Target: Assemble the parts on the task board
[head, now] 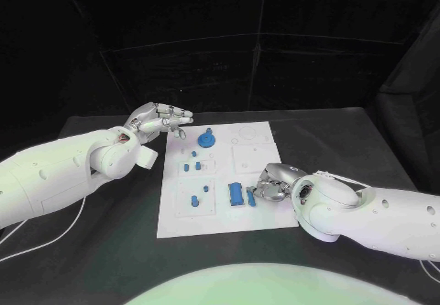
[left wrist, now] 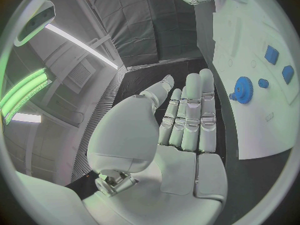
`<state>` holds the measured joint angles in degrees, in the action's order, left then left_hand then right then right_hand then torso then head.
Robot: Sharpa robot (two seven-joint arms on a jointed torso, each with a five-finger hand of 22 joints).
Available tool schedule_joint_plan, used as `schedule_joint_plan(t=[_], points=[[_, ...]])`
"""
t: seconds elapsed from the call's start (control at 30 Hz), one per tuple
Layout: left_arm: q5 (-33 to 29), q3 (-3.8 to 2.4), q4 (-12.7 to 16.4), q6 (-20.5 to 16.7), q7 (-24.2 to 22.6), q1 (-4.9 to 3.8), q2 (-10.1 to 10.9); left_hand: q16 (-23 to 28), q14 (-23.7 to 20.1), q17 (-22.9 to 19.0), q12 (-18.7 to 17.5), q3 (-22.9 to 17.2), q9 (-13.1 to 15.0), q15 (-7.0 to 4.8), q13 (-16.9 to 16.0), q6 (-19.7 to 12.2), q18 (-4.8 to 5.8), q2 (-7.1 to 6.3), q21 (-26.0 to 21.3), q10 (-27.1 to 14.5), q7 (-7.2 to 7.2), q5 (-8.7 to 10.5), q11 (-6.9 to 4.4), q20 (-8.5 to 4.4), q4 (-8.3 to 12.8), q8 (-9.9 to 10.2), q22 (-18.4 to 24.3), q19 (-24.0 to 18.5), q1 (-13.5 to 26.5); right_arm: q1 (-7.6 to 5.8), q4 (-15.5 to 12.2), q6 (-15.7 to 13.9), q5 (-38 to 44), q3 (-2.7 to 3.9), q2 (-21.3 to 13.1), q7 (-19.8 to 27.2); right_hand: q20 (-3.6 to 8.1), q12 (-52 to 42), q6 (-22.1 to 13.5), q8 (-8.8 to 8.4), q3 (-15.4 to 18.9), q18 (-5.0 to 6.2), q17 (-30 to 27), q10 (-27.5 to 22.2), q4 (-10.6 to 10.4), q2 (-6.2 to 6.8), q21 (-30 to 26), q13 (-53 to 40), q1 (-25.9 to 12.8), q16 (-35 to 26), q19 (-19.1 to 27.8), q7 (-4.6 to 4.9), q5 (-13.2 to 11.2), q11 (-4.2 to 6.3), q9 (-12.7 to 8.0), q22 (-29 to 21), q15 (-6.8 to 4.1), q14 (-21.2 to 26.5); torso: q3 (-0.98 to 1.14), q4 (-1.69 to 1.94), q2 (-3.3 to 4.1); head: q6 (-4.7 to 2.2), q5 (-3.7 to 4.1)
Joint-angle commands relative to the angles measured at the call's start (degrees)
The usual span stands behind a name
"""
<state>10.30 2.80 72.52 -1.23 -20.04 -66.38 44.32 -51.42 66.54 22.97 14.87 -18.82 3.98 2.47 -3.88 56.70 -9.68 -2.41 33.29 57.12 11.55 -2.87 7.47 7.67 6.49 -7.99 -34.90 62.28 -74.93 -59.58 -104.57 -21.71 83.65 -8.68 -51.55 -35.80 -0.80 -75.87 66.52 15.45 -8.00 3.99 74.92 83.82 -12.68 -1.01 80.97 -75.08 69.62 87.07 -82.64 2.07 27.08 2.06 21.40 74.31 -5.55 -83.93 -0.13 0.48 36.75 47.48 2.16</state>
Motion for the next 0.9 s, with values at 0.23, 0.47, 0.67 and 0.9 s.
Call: schedule_joint_plan(t=[0.23, 0.47, 0.67, 0.9], points=[[-0.2, -0.05, 0.05, 0.6, -0.13, -0.07, -0.02, -0.39, -0.51, -0.06, 0.33, 0.25, 0.01, -0.02, -0.02, -0.24, -0.72, -0.1, -0.35, -0.35, -0.02, 0.06, 0.09, 0.38, 0.02, -0.07, 0.06, 0.15, -0.41, -0.05, -0.23, -0.93, 0.79, -0.01, 0.12, 0.01, 0.23, -0.01, -0.21, 0.41, -0.29, -0.57, 10.08, 1.21, -1.25, 0.28, 0.2, -4.09, -0.55, 0.36, -0.13, -0.25, -0.93, 0.3, 0.5, 0.14, -0.27, -5.09, -0.01, -0.04, 0.01, 0.04, 0.04], [-0.2, -0.05, 0.02, 0.6, -0.1, -0.07, -0.03, -0.39, -0.51, -0.06, 0.33, 0.25, 0.01, -0.02, -0.02, -0.24, -0.72, -0.1, -0.35, -0.35, -0.02, 0.06, 0.09, 0.38, 0.02, -0.07, 0.06, 0.15, -0.41, -0.05, -0.53, -2.96, 0.79, -0.01, -0.37, 0.81, 0.17, -0.01, -0.25, 0.55, 0.4, -0.57, 10.08, 1.27, -3.09, 1.17, 0.21, -4.17, -2.19, 0.36, -0.15, -0.19, -1.2, 0.23, 0.96, 0.19, -0.21, -5.09, 0.02, -0.03, -0.02, 0.0, 0.08], [-0.2, -0.05, -0.01, 0.75, -0.02, -0.07, -0.07, -0.39, -0.51, -0.06, 0.33, 0.25, 0.01, -0.02, -0.02, -0.24, -0.72, -0.1, -0.35, -0.35, -0.02, 0.06, 0.09, 0.38, 0.02, -0.07, 0.06, 0.15, -0.41, -0.05, -1.43, -4.33, -2.69, 0.0, -2.3, 8.47, 0.16, -0.14, -0.82, 0.44, 3.15, -0.58, 10.16, 1.34, -2.9, 4.09, 0.21, -4.41, -2.47, 0.4, -0.17, -0.08, -0.09, 0.12, 1.52, 0.27, -0.21, -5.1, 0.01, -0.05, -0.07, -0.15, 0.15], [-0.2, -0.05, -0.03, 0.71, 0.05, -0.07, 0.01, -0.39, -0.51, -0.06, 0.33, 0.25, 0.01, -0.02, -0.02, -0.24, -0.72, -0.1, -0.35, -0.35, -0.02, 0.06, 0.09, 0.38, 0.02, -0.07, 0.06, 0.15, -0.41, -0.06, -2.27, 2.55, -5.41, -0.01, -5.3, 13.41, -0.21, 0.58, -1.89, -0.39, 6.57, -0.49, 9.54, 0.95, -0.68, 6.6, -0.16, -4.1, -0.02, 0.05, 0.15, 0.58, -9.5, -0.44, 1.81, -0.17, 0.29, -4.96, -0.06, -0.15, -0.1, -0.26, 0.27]])
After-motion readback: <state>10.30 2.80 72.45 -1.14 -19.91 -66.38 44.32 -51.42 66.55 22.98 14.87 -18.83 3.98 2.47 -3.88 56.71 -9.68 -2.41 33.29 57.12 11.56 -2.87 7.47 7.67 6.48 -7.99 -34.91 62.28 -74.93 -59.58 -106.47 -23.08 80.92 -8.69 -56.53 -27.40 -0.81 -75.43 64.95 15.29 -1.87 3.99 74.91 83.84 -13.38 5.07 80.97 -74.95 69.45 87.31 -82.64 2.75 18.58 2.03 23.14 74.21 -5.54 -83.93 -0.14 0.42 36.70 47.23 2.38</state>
